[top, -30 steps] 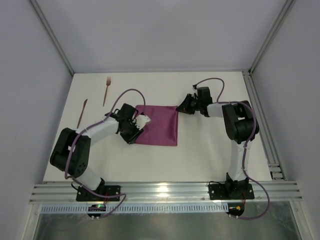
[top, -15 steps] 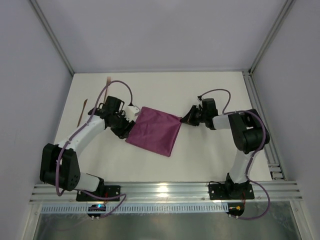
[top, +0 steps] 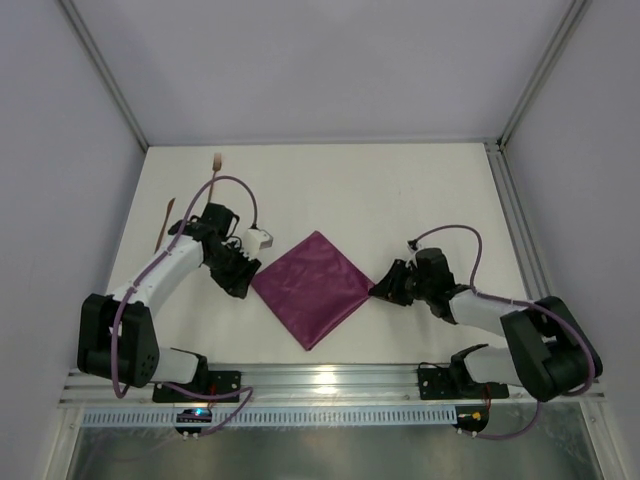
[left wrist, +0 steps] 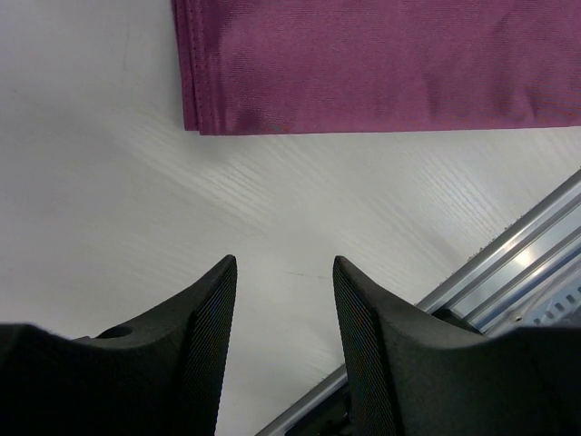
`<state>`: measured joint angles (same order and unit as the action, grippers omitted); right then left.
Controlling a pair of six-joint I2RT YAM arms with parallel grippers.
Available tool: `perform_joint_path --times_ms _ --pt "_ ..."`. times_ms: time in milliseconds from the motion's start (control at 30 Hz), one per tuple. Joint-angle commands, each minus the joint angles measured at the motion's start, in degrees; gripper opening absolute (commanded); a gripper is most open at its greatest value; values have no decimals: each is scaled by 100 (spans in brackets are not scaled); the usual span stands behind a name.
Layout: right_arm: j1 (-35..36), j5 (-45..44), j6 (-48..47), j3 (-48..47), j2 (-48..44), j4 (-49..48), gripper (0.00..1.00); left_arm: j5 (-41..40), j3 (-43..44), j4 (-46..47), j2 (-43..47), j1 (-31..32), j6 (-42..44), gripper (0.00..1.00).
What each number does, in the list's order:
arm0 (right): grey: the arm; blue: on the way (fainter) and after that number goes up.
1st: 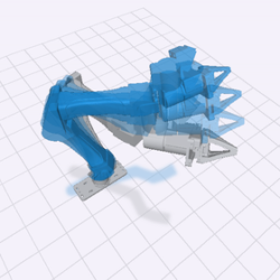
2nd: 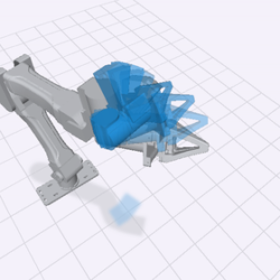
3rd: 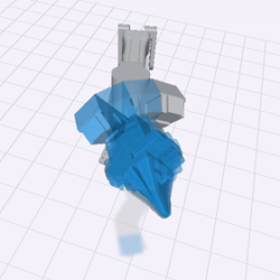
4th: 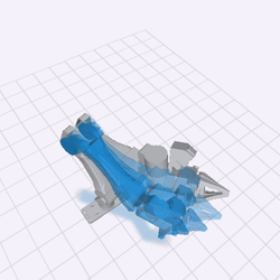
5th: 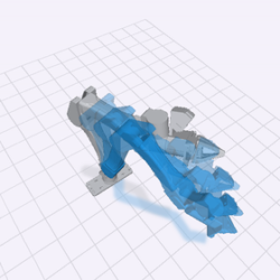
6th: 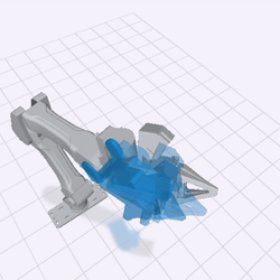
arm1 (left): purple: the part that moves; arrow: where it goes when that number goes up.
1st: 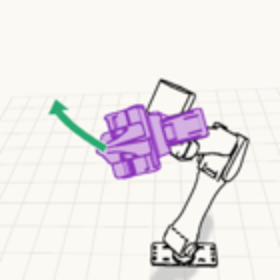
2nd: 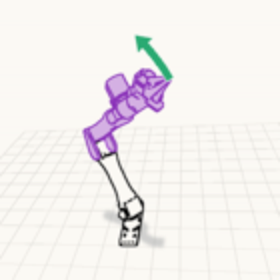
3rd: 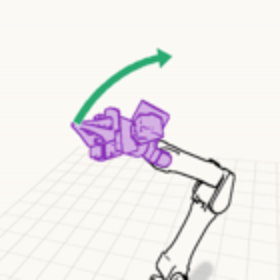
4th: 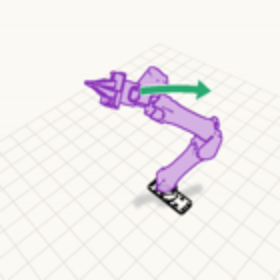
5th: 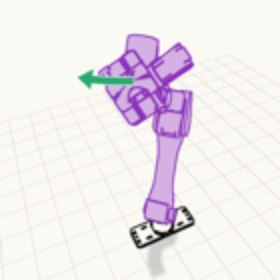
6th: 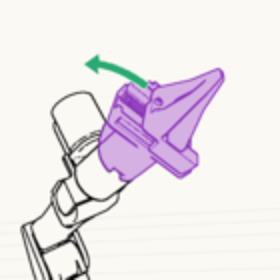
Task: Fold the napkin into a case and place the utensils inside
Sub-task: Fold the square-folded napkin at the center of the board.
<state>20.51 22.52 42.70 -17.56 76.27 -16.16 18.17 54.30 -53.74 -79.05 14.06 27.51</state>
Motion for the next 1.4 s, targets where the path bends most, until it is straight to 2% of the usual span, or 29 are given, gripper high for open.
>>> perform_joint_path --times_ms 0,67,133,200,267,333,433,500,567,633,700,800,967,1367 --pt "23 -739 -137 -149 -891 1078 43 265 71 -120 74 -35 79 50" --pt "23 -959 -436 -483 -1209 1822 49 283 89 -41 21 -35 62 50" --pt "23 -1162 -1033 -1133 -1500 2107 53 283 80 47 -67 -35 18 50" --pt "23 -1180 -1508 -1939 -1457 2284 54 266 54 205 -146 -53 -52 49" --pt "23 -997 -2202 -2495 -993 2267 54 231 19 337 -181 -70 -96 49" --pt "40 -445 -2930 -3365 -119 2275 52 169 -25 486 -225 -141 -157 49" --pt "233 -240 -3651 -4709 904 2599 45 29 -60 627 -269 -228 -263 49" --pt "523 -170 -4022 -5708 1897 2925 43 -94 -95 706 -243 -264 -325 49" --pt "629 171 -4234 -6292 2817 3109 40 -182 -139 785 -217 -281 -369 49" --pt "682 287 -4400 -7057 3374 3215 38 -218 -157 821 -208 -299 -378 49" --pt "769 253 -4743 -7985 4163 3767 37 -227 -166 829 -217 -308 -387 49" --pt "866 331 -5121 -8884 4982 4542 38 -209 -183 838 -252 -317 -386 49" --pt "1025 490 -5473 -8888 5302 4711 38 -209 -192 847 -348 -325 -369 49" --pt "1060 675 -5360 -8668 5486 4473 33 -183 -218 830 -348 -325 -369 49"
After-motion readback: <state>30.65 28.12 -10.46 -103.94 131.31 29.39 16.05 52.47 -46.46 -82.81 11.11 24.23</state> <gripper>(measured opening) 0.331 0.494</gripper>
